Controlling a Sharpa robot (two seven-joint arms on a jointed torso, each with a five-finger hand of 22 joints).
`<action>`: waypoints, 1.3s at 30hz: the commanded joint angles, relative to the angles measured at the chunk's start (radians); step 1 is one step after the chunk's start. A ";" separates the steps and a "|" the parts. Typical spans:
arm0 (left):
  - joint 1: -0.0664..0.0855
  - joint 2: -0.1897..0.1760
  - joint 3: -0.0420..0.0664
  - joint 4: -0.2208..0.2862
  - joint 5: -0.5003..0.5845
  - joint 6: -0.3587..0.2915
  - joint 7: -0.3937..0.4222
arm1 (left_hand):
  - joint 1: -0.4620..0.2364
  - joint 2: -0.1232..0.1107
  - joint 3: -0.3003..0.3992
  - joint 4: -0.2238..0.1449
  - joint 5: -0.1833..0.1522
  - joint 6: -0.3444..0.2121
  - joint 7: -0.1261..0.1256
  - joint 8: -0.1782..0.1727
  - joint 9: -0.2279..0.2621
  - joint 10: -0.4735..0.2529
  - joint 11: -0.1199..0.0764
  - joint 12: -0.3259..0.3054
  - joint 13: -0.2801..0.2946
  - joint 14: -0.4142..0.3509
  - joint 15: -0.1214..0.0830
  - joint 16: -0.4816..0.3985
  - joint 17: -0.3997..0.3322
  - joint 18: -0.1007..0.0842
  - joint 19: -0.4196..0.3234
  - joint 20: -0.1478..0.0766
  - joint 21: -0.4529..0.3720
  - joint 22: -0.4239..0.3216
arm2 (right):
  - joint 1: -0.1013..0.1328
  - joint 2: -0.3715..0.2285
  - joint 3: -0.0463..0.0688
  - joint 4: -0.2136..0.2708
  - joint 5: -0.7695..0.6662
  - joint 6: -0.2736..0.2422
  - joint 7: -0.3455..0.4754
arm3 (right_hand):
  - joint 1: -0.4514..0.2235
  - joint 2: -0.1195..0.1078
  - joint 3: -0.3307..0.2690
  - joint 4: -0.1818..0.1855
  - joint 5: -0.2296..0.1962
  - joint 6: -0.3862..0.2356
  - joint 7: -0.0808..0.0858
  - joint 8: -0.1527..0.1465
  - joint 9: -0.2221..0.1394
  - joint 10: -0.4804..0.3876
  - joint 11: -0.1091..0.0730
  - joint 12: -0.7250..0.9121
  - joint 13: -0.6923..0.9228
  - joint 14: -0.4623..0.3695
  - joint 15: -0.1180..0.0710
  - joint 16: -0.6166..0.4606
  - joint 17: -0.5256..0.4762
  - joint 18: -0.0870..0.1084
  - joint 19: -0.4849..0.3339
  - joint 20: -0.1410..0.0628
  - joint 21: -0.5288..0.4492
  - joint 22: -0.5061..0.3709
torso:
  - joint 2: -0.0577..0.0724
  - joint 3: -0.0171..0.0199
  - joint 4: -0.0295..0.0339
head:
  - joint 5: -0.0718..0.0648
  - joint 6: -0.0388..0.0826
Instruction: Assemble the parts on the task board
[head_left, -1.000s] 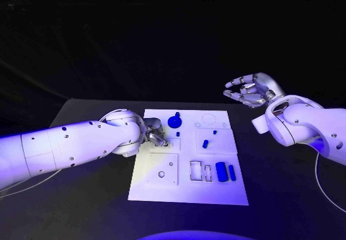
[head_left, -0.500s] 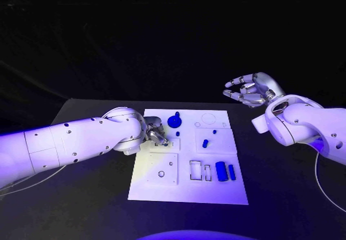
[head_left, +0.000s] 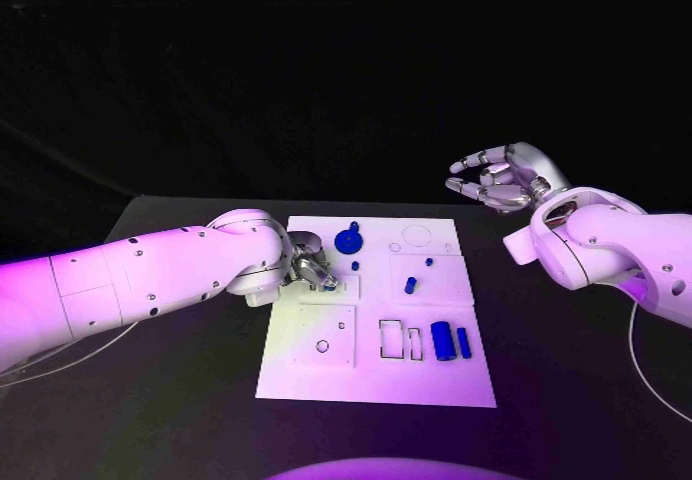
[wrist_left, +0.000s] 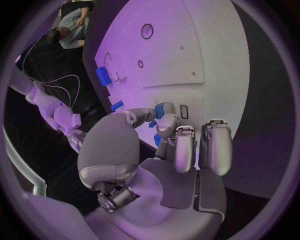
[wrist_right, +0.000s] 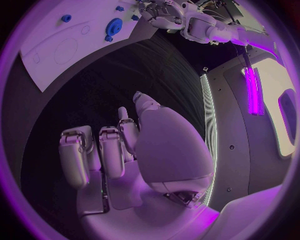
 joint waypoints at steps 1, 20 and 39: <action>-0.004 0.012 -0.003 0.003 0.032 0.050 0.004 | -0.012 0.004 0.197 -0.202 0.002 0.016 -0.014 -0.003 0.000 0.010 0.000 0.006 0.003 0.106 -0.010 0.004 0.263 -0.012 0.010 -0.005 0.005 0.033 | 0.000 0.000 0.000 0.002 -0.010 0.016 0.003 | -0.005 -0.003 0.006 0.001 0.007 0.005 -0.001 0.004 -0.001 -0.006 0.002 -0.006 0.055 0.084 -0.006 -0.005 0.184 -0.003 0.096 -0.007 -0.004 0.253 | 0.000 -0.0005 0.0004 | -0.001 -0.001; -0.004 0.019 -0.003 -0.010 0.018 0.010 0.007 | -0.037 0.037 0.186 -0.190 -0.009 0.023 -0.019 -0.003 0.002 0.015 -0.004 0.006 0.004 0.106 -0.013 0.004 0.263 -0.012 0.009 -0.009 0.003 0.029 | -0.001 -0.001 0.000 0.001 -0.011 0.017 0.003 | -0.005 -0.003 0.006 0.001 0.007 0.005 -0.001 0.004 -0.001 -0.006 0.002 -0.006 0.055 0.084 -0.006 -0.005 0.184 -0.003 0.096 -0.007 -0.004 0.253 | 0.000 -0.0004 0.0008 | -0.002 0.001; -0.003 0.023 -0.003 -0.014 0.023 0.038 0.006 | -0.119 0.028 0.025 -0.128 -0.030 0.044 -0.036 -0.001 0.010 0.037 -0.015 0.033 0.044 0.106 -0.022 0.004 0.263 -0.012 0.010 -0.015 0.001 0.032 | -0.001 -0.001 0.000 0.001 -0.011 0.019 0.008 | -0.012 -0.007 0.008 0.003 0.007 0.005 -0.001 0.006 -0.002 -0.006 0.002 -0.006 0.055 0.084 -0.007 -0.006 0.182 -0.002 0.094 -0.007 -0.007 0.251 | -0.001 -0.0011 0.0019 | -0.006 -0.001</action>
